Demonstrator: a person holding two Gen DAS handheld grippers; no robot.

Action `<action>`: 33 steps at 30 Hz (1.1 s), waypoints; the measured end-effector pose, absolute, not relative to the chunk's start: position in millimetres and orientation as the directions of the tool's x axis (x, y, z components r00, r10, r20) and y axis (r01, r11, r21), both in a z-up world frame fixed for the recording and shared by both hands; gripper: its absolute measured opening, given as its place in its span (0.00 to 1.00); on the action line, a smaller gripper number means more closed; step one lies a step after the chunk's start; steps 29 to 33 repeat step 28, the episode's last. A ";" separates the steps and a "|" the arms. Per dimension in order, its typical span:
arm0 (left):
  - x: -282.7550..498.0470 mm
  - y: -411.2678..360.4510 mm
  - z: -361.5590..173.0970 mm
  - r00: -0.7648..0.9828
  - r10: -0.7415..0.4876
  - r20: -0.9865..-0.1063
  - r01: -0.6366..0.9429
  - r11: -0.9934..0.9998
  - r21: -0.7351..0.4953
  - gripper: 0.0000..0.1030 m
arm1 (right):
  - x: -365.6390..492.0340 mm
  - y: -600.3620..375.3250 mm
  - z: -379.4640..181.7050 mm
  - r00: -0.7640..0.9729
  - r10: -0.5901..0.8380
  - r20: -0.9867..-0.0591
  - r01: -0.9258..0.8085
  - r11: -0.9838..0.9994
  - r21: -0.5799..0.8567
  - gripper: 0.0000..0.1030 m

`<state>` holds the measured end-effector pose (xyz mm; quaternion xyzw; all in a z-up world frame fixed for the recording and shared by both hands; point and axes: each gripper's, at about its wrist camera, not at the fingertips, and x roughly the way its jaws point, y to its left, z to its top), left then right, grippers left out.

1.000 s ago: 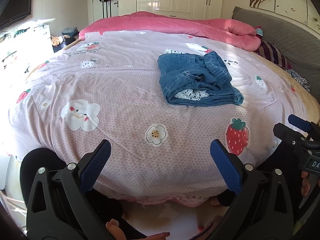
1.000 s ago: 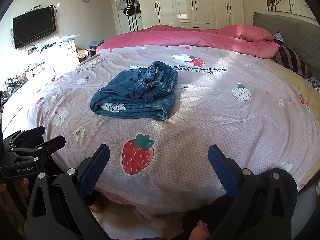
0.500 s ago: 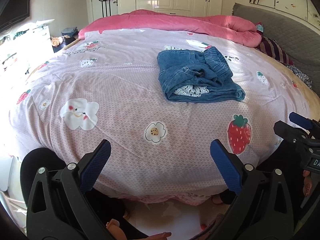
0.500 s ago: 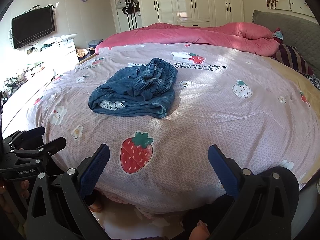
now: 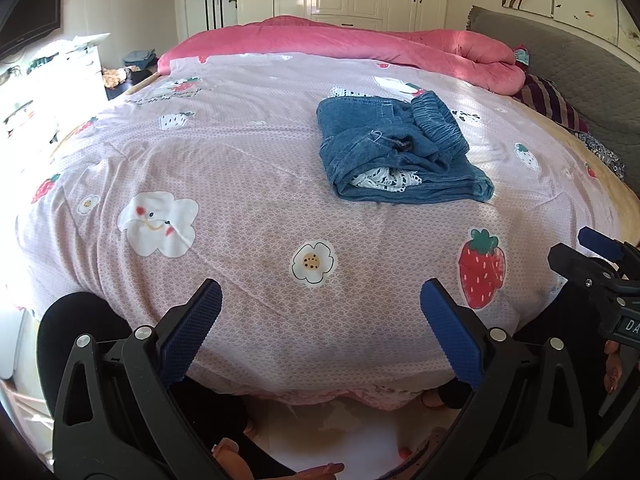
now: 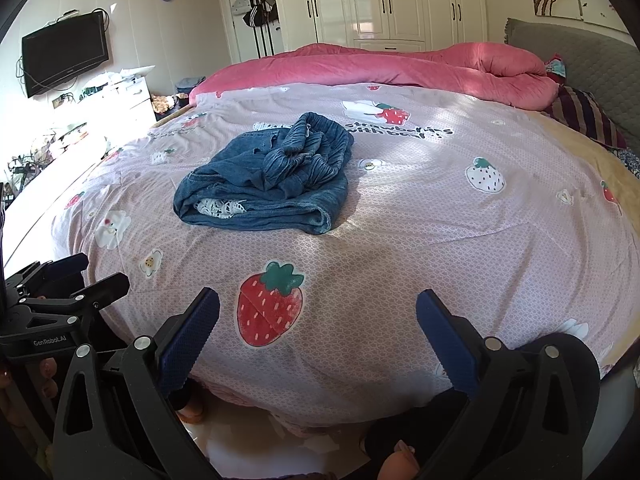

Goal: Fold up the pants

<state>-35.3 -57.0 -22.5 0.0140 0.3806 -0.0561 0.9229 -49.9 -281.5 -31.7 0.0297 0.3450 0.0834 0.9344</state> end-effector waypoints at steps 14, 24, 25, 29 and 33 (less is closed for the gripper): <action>-12.2 -38.7 -32.5 0.664 -0.059 -0.746 0.059 0.998 -0.026 0.91 | -20.3 -324.2 -43.0 0.728 0.102 -0.677 -0.028 0.992 0.120 0.96; 131.6 92.3 -15.5 0.623 0.132 -0.771 -0.169 0.985 0.032 0.91 | 78.7 -465.1 -21.3 0.714 -0.194 -0.673 0.296 0.954 0.040 0.96; 149.6 107.5 -19.2 0.606 0.167 -0.778 -0.200 0.978 0.053 0.91 | 97.8 -488.4 -23.1 0.691 -0.236 -0.683 0.350 0.936 0.031 0.96; 211.7 158.8 -39.5 0.520 0.249 -0.817 -0.308 0.947 0.092 0.91 | 147.8 -547.6 -32.9 0.610 -0.312 -0.728 0.484 0.875 0.030 0.96; 211.7 158.8 -39.5 0.520 0.249 -0.817 -0.308 0.947 0.092 0.91 | 147.8 -547.6 -32.9 0.610 -0.312 -0.728 0.484 0.875 0.030 0.96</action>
